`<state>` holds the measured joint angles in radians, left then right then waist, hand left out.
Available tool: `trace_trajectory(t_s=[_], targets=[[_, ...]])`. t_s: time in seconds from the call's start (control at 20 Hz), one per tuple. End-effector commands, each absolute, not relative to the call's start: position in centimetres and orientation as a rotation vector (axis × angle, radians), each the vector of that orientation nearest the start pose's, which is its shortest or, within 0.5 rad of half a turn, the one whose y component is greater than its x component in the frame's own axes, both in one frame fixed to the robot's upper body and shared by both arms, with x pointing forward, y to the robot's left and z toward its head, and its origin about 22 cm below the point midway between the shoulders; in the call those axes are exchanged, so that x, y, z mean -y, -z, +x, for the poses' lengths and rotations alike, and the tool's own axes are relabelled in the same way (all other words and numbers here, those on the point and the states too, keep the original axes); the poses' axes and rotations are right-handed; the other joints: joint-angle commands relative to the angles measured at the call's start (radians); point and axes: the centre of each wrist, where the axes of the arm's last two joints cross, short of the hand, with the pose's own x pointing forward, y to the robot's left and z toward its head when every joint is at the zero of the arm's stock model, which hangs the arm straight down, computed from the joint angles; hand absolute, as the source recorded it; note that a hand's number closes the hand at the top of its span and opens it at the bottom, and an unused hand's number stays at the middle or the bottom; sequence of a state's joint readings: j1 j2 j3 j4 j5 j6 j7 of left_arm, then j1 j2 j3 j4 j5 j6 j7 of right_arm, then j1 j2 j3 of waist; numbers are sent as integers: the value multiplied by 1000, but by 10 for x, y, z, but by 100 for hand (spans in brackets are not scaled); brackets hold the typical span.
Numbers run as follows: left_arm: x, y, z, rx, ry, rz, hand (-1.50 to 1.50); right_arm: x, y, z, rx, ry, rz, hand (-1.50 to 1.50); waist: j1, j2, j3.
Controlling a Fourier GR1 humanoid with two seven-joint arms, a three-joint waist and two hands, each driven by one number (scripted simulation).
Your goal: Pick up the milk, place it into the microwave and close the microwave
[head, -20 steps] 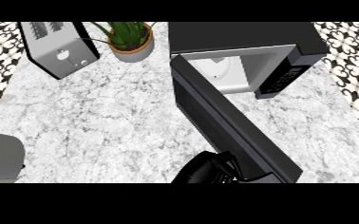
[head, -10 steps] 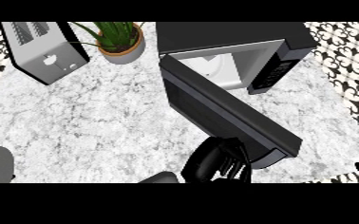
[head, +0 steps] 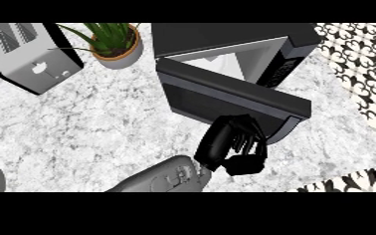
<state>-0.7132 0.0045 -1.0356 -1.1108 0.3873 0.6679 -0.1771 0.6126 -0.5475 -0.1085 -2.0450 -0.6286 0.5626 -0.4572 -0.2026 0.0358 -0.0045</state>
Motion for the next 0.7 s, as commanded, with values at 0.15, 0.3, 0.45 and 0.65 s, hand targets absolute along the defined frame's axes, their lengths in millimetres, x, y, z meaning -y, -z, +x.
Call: trace_trajectory(t_s=[0.15,0.3,0.45,0.65], targets=[[18,-30,285,1789,511,-199,150,350,-83,105,1896,-231,531,-150,-25,14,0],[19,-44,301,1788,471,-193,150,357,-89,107,1909,-240,516,-150,-41,17,1],[15,-43,311,1780,427,-197,150,359,-93,106,1905,-235,513,-150,-48,22,0],[15,-56,326,1786,374,-192,150,359,-100,113,1926,-260,513,-150,-57,31,1]])
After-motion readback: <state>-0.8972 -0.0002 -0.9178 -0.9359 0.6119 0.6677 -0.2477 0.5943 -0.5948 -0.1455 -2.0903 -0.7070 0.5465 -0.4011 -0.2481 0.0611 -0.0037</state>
